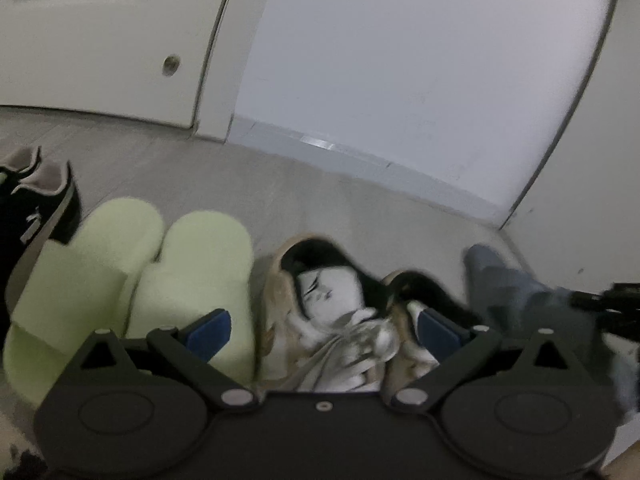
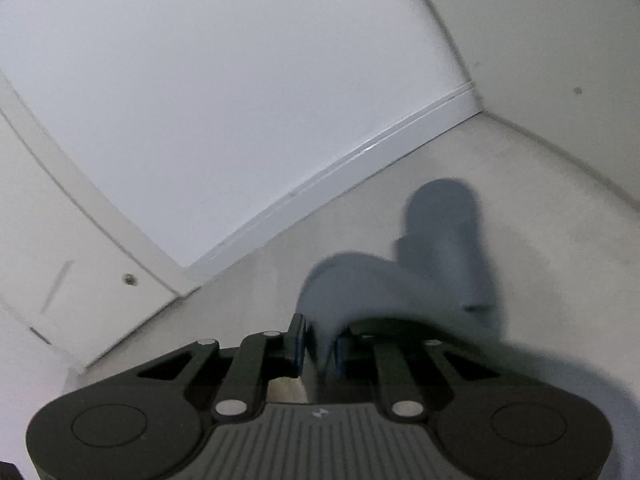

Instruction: Organize scattered shoes

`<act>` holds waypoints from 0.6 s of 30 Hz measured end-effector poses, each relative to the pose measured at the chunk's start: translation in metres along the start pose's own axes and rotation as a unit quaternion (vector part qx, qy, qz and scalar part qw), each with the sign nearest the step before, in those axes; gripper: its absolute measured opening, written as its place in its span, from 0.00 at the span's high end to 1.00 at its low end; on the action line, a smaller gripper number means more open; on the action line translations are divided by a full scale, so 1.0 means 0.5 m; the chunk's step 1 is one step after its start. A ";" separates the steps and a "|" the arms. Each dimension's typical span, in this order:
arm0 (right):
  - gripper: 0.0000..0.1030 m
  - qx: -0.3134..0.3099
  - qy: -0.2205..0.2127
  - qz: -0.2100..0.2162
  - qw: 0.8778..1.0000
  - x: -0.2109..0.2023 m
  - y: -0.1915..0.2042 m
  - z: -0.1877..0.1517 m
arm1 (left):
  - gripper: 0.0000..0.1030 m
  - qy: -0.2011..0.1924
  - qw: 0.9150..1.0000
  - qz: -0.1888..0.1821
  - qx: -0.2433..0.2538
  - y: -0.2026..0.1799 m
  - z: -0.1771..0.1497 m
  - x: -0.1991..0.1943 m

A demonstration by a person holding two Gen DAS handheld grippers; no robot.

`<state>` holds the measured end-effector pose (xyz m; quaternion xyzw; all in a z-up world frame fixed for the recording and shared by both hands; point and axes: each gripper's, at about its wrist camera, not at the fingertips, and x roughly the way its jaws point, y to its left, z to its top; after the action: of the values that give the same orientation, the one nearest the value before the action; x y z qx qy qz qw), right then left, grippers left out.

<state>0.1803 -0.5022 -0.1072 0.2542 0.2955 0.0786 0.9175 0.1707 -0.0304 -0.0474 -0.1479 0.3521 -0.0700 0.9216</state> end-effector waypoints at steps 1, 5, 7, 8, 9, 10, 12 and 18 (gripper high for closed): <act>0.84 -0.016 0.011 -0.022 1.000 -0.004 -0.020 0.011 | 0.02 0.005 1.000 0.005 0.000 0.001 0.001 0.003; 0.80 -0.050 0.054 -0.030 0.997 -0.021 -0.085 0.046 | 0.02 0.013 1.000 0.006 -0.004 0.003 0.002 0.014; 0.77 -0.063 0.075 -0.024 0.995 -0.017 -0.105 0.070 | 0.02 0.017 1.000 0.010 -0.002 0.001 0.001 0.020; 0.77 -0.066 0.083 -0.020 0.994 -0.013 -0.110 0.078 | 0.02 0.018 1.000 0.011 0.000 0.001 0.000 0.021; 0.77 -0.068 0.088 -0.017 0.994 -0.006 -0.114 0.082 | 0.02 0.018 1.000 0.012 0.002 0.000 -0.001 0.022; 0.77 -0.070 0.093 -0.009 0.993 0.005 -0.120 0.090 | 0.02 0.019 1.000 0.012 0.004 -0.001 -0.002 0.023; 0.77 -0.082 0.096 0.006 0.992 0.007 -0.122 0.098 | 0.02 0.019 1.000 0.012 0.009 -0.003 -0.003 0.024; 0.78 -0.119 0.110 0.037 0.986 0.056 -0.088 0.119 | 0.02 0.021 1.000 0.011 0.016 -0.006 -0.005 0.026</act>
<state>0.2374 -0.5569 -0.1024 0.1435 0.3735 0.1751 0.8996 0.1785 -0.0367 -0.0563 -0.1277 0.3714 -0.0685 0.9171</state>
